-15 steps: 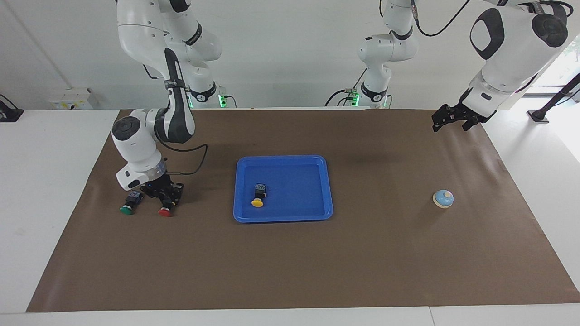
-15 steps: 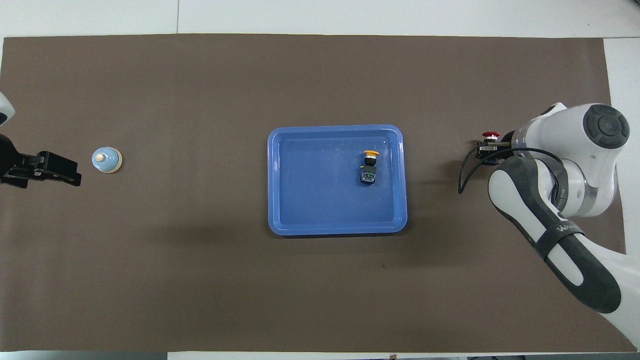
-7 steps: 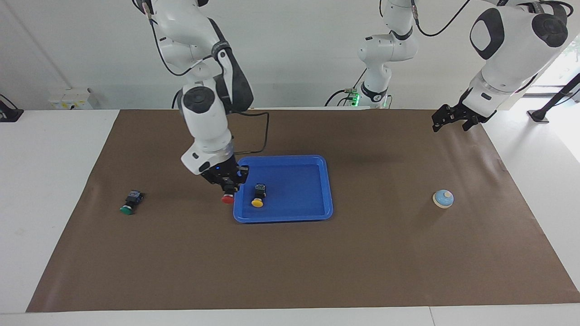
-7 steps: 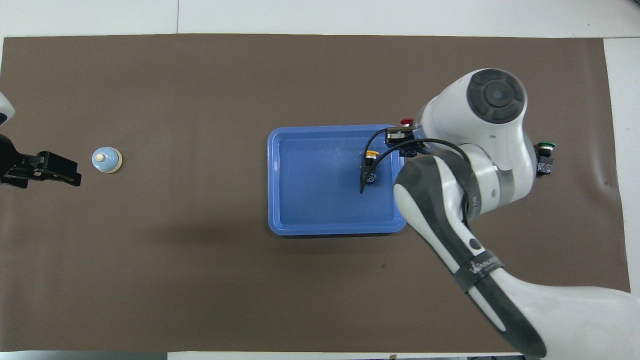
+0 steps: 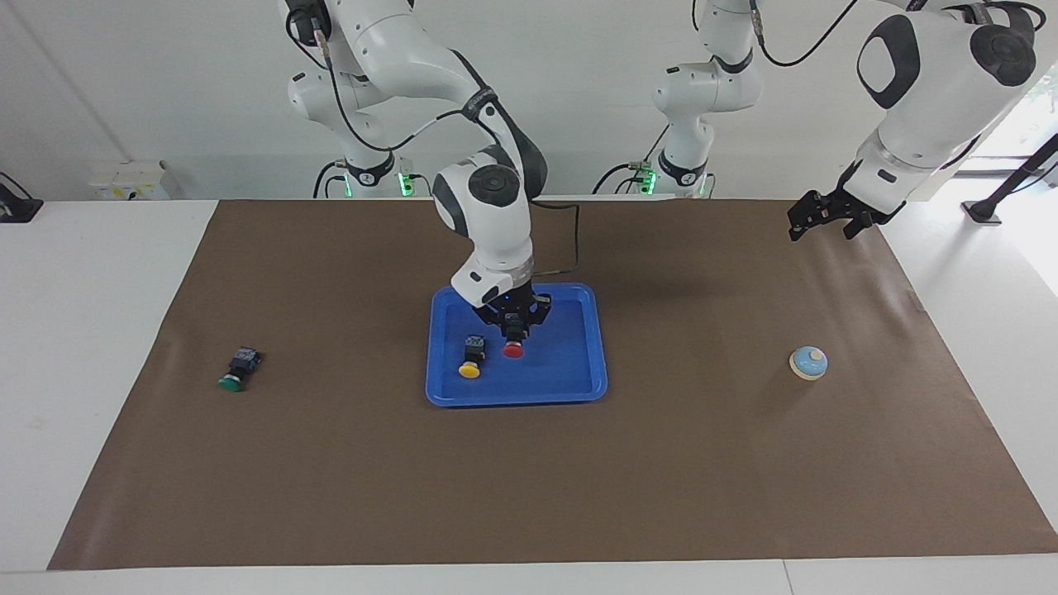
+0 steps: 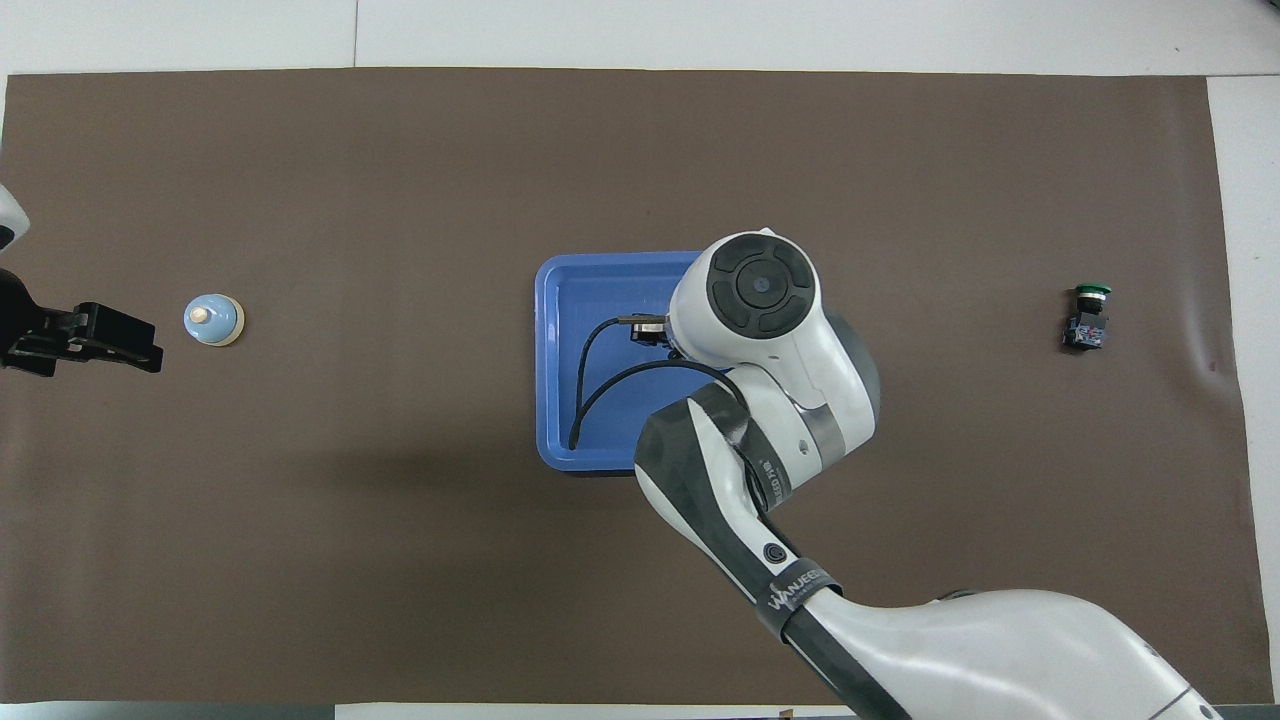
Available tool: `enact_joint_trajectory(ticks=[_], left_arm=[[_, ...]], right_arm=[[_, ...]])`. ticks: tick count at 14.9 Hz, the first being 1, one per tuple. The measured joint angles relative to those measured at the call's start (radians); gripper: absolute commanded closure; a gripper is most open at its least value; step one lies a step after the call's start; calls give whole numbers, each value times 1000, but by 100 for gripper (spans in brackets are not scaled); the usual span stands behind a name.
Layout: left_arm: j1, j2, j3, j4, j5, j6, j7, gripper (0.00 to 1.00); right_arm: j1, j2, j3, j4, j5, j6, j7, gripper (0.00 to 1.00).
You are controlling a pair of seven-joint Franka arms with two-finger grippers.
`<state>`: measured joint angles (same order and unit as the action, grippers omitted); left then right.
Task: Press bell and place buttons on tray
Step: 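Place the red button in the tray beside the orange one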
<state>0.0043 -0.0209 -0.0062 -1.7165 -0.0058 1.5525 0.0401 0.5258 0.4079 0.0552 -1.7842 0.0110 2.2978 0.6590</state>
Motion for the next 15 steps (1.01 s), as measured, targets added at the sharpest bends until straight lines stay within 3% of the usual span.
enact_joint_trajectory(ticks=[3, 10, 11, 12, 15], left_arm=[[0, 0, 0, 0, 0, 0, 0, 0], [0, 0, 0, 0, 0, 0, 0, 0], [0, 0, 0, 0, 0, 0, 0, 0], [0, 0, 0, 0, 0, 0, 0, 0], [0, 0, 0, 0, 0, 0, 0, 0]], right_arm=[[14, 50, -3, -22, 0, 80, 11, 100], [-15, 49, -16, -24, -1, 81, 11, 100], [-18, 49, -16, -24, -1, 81, 11, 57], [-19, 49, -16, -24, -1, 81, 14, 1], [-18, 48, -15, -24, -1, 81, 26, 0]])
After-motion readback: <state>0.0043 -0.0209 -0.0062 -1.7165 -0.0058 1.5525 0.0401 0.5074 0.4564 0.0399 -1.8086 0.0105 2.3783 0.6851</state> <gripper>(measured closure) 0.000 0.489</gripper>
